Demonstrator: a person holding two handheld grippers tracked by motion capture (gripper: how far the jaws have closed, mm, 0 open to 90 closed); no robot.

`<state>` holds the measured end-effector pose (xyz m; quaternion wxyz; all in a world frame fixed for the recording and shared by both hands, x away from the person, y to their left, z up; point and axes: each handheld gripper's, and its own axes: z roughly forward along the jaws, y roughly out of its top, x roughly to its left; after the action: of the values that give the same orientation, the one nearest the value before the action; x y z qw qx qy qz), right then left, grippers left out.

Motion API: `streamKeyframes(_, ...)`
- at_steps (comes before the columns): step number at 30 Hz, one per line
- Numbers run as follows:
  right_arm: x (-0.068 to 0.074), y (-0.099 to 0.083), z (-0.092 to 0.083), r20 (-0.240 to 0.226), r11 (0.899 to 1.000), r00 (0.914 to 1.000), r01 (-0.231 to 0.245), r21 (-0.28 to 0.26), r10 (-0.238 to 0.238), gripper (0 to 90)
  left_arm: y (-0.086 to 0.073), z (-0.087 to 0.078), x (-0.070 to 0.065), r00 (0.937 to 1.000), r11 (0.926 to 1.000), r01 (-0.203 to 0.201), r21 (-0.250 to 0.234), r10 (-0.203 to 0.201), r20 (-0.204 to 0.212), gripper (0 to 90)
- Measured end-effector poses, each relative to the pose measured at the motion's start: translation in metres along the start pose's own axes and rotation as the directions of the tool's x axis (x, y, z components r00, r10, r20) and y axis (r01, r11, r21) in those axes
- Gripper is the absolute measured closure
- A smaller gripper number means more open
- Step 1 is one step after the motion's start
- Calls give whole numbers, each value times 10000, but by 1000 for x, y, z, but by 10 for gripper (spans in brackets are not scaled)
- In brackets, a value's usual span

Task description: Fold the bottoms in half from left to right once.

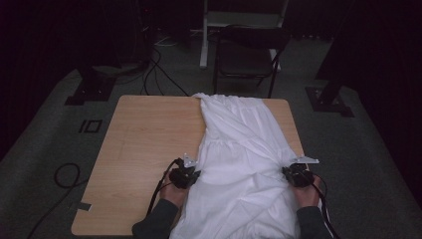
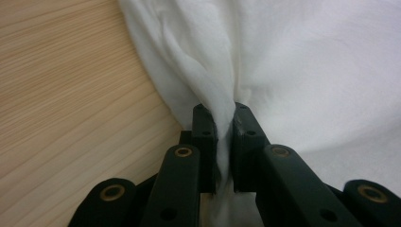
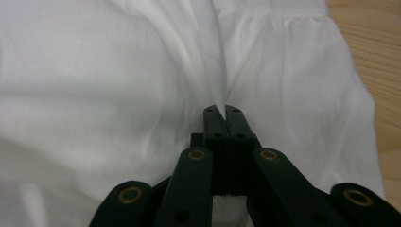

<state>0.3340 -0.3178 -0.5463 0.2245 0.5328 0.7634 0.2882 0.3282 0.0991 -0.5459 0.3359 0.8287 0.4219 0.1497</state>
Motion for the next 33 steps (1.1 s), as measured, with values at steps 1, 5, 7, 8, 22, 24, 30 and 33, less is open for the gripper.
streamKeyframes(1, 4, 0, 0, -55, 9999, 9999, 121, 17, -121, 895, -4, -4, 7, 9998, 9999, 129, -10, -129, -151, 828)
streamKeyframes(5, 16, 1, 0, -464, 9992, 9981, 393, -121, -398, 895, -22, -23, 40, 9952, 9966, 825, -72, -828, -525, 830)
streamKeyframes(7, 39, 2, -2, -1467, 9967, 9863, 695, -418, -749, 894, -33, -35, 60, 9897, 9936, 1132, -61, -1133, -874, 829)
streamKeyframes(8, 39, 2, -2, -1467, 9967, 9863, 695, -418, -749, 894, -33, -35, 60, 9897, 9936, 1132, -61, -1133, -874, 829)
streamKeyframes(22, 46, 14, -21, -1539, 9899, 9842, 687, -1239, -876, 776, -45, -53, 74, 9858, 9867, 1602, -284, -1614, -467, 544)
streamKeyframes(24, 51, 18, -34, -1712, 9818, 9779, 916, -1665, -1203, 606, -44, -52, 74, 9835, 9834, 1784, -346, -1793, -254, 516)
streamKeyframes(30, 88, 16, -38, -4059, 9647, 8856, 1448, -2201, -2256, 454, -45, -49, 73, 9816, 9814, 1888, -343, -1896, -210, 487)
streamKeyframes(33, 100, 12, -31, -4579, 9646, 8533, 1778, -1946, -2496, 447, -44, -47, 73, 9809, 9805, 1933, -351, -1940, -173, 479)
